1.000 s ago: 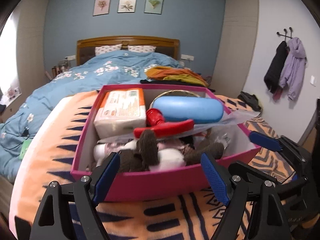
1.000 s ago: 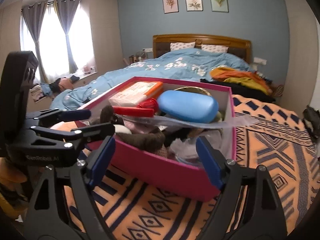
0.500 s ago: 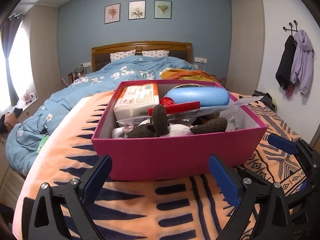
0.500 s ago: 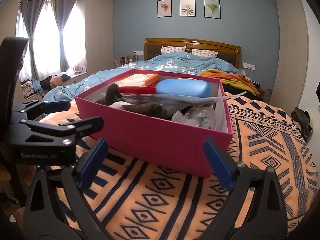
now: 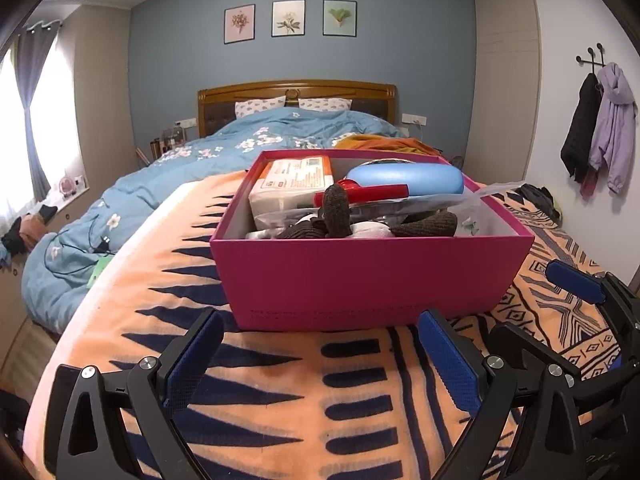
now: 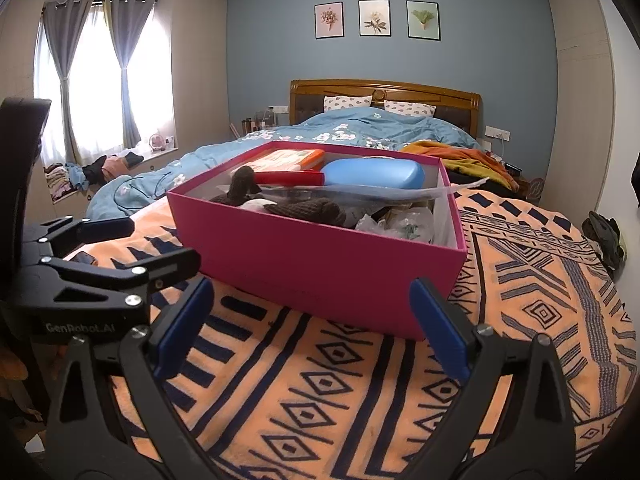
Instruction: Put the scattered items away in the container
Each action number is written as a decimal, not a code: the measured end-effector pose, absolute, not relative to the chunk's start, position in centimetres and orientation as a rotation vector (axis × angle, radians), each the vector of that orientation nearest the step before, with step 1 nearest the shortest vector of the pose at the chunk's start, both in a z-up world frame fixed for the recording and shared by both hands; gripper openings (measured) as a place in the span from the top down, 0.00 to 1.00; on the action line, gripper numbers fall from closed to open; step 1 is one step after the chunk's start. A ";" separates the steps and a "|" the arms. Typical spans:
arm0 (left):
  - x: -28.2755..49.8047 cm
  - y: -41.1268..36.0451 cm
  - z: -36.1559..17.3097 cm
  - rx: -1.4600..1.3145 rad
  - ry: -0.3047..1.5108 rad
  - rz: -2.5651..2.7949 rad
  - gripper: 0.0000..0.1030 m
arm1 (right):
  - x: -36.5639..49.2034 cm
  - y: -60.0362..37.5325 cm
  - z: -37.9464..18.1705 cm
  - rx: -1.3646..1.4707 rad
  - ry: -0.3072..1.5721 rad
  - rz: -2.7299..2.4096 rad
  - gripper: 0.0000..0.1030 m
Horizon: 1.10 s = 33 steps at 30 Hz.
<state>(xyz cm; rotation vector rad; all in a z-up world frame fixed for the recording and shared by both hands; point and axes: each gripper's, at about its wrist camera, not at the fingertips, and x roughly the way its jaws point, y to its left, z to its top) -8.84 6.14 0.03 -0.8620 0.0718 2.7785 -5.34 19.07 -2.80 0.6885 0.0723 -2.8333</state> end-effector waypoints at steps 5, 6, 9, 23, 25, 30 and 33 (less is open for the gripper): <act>-8.4 5.7 -0.1 -0.884 0.028 2.772 0.01 | -4.7 19.0 -2.8 0.688 0.066 -2.836 0.01; -8.2 5.6 -0.1 -0.883 0.027 2.773 0.00 | -4.6 19.0 -2.8 0.687 0.064 -2.835 0.01; -7.9 5.6 0.0 -0.882 0.021 2.777 0.00 | -4.3 19.0 -2.7 0.683 0.053 -2.831 0.01; -7.4 5.2 -0.2 -0.959 0.006 2.787 0.00 | -3.7 19.1 -2.9 0.711 0.002 -2.825 0.00; -7.1 5.1 -0.1 -0.932 0.020 2.799 0.00 | -3.7 19.0 -2.9 0.715 -0.006 -2.816 0.00; -6.4 4.7 0.2 -0.878 0.011 2.817 0.00 | -3.5 18.8 -2.8 0.713 -0.018 -2.810 0.00; -6.3 4.8 0.1 -0.882 0.011 2.809 0.00 | -3.3 18.9 -2.7 0.711 -0.021 -2.826 0.00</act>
